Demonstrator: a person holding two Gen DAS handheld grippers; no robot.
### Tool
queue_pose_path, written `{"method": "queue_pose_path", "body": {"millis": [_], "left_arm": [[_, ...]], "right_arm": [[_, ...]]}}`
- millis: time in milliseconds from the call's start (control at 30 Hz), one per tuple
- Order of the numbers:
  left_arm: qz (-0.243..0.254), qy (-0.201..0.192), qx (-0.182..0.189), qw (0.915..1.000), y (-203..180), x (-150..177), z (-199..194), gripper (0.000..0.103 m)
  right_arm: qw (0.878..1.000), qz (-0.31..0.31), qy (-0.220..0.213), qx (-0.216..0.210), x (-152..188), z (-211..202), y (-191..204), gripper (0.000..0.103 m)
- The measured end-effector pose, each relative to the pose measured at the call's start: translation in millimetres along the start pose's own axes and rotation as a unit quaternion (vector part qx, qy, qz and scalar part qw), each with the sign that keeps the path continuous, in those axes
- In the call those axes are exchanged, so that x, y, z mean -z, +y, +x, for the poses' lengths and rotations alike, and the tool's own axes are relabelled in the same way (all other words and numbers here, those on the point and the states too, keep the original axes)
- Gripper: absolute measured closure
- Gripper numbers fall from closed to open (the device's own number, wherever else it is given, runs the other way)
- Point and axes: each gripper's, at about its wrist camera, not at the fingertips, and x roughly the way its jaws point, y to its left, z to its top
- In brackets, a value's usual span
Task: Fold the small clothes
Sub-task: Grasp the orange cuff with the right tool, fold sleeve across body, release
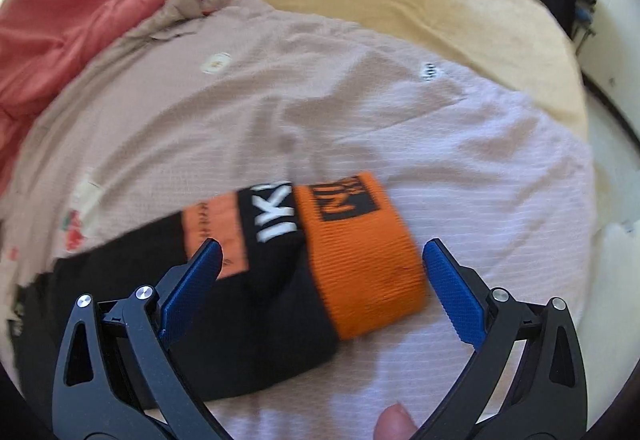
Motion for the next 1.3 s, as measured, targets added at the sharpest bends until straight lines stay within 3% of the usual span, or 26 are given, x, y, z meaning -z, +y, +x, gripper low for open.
{"method": "queue_pose_path", "body": {"millis": [67,100,167,233,300,433,467,533,700,833,1000,1067,1133,1200,1300], "left_arm": [[0.000,0.001,-0.001,1.0000,0,2,-2,0.004],[-0.001,0.001,-0.002,1.0000,1,2,-3,0.004],[-0.002,-0.002,-0.006,1.0000,1,3,-8,0.004],[-0.001,-0.006,-0.006,1.0000,3,4,-14,0.004],[-0.001,-0.008,-0.009,0.9999,4,4,-19,0.004],[-0.017,-0.015,-0.007,0.9997,13,5,-28,0.004],[-0.020,-0.016,-0.006,0.9997,14,4,-30,0.004],[-0.021,-0.018,-0.007,0.9996,17,5,-34,0.004],[-0.035,-0.027,-0.009,0.9990,32,8,-44,0.004],[-0.056,-0.031,-0.020,0.9977,56,9,-51,0.004],[-0.090,-0.029,-0.030,0.9950,86,10,-48,0.004],[-0.105,-0.023,-0.029,0.9938,96,9,-44,0.004],[-0.115,-0.021,-0.019,0.9930,100,9,-43,0.004],[-0.117,-0.021,-0.011,0.9929,100,9,-43,0.004],[-0.113,-0.021,0.000,0.9934,93,7,-43,0.004]], "right_arm": [[1.000,-0.001,-0.002,-0.001,1,0,1,0.015],[1.000,0.004,0.001,-0.006,1,1,0,0.023],[1.000,0.018,0.013,-0.014,0,8,-2,0.041],[0.999,0.028,0.014,-0.034,-1,9,-3,0.069],[0.998,0.022,0.004,-0.055,-2,2,1,0.084],[0.994,-0.004,-0.028,-0.109,-4,-17,19,0.093],[0.990,-0.015,-0.038,-0.136,-3,-24,28,0.093],[0.986,-0.042,-0.052,-0.151,1,-35,45,0.094],[0.958,-0.145,-0.060,-0.239,32,-66,120,0.094],[0.917,-0.240,-0.050,-0.315,84,-98,191,0.094],[0.873,-0.332,-0.026,-0.358,153,-117,248,0.094],[0.851,-0.379,-0.015,-0.364,182,-117,264,0.089],[0.828,-0.415,0.013,-0.377,204,-112,273,0.075],[0.815,-0.422,0.031,-0.395,211,-114,274,0.071],[0.804,-0.403,0.012,-0.437,194,-131,264,0.056]]}}
